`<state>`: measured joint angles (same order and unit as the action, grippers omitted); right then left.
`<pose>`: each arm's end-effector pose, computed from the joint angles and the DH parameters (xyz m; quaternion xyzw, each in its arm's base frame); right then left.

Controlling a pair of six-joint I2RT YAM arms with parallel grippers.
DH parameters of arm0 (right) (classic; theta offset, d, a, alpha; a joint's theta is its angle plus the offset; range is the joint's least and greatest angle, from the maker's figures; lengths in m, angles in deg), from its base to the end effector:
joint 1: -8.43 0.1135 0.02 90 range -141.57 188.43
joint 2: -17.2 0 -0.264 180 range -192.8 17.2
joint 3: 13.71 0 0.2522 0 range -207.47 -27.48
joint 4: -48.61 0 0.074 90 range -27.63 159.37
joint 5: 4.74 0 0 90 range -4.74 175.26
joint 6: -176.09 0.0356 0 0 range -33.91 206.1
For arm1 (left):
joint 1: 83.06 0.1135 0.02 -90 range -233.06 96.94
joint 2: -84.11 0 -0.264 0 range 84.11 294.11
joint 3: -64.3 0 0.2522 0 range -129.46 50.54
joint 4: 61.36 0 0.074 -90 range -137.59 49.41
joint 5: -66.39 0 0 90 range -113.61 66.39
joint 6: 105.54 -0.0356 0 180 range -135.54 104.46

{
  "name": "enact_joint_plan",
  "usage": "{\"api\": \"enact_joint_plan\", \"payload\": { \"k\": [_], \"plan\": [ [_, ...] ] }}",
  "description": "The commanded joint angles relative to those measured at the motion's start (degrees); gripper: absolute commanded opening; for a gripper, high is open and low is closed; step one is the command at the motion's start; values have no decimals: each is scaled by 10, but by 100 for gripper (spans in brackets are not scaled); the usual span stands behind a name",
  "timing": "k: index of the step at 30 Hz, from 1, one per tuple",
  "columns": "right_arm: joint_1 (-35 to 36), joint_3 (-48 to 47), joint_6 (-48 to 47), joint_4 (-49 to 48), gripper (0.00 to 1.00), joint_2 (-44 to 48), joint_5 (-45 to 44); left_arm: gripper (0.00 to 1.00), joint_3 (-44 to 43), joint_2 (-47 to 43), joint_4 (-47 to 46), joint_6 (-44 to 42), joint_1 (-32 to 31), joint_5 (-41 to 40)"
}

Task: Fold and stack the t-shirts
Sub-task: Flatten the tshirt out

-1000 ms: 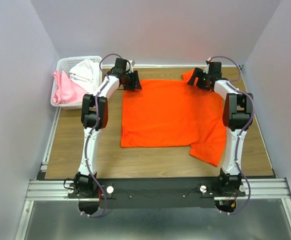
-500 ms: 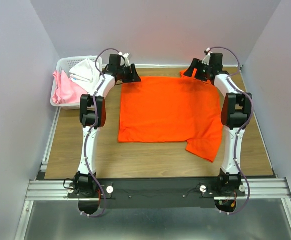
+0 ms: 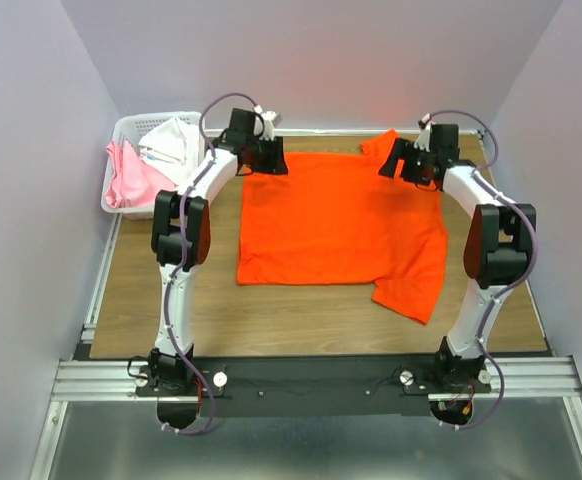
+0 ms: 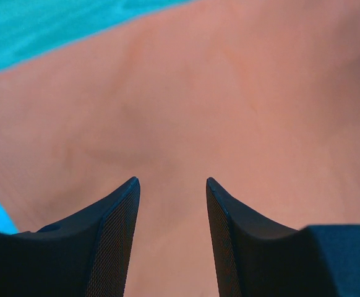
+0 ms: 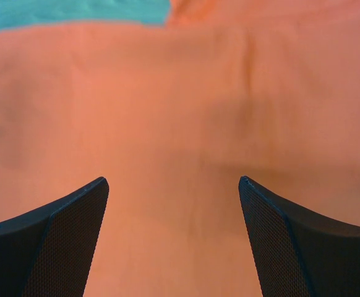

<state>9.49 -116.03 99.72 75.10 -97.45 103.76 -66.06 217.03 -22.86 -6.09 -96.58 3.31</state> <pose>0.4602 0.0198 0.2320 0.0284 0.8924 0.1983 0.4043 0.5130 -0.1399 0.2261 0.1278 0.8812 -0.2878 0.3526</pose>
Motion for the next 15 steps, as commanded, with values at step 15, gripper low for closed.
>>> {"api": "enact_joint_plan", "payload": {
  "k": [15],
  "plan": [
    [0,131,3,34,92,15,-74,54,172,-65,32,26,-49,-188]
  ]
}}
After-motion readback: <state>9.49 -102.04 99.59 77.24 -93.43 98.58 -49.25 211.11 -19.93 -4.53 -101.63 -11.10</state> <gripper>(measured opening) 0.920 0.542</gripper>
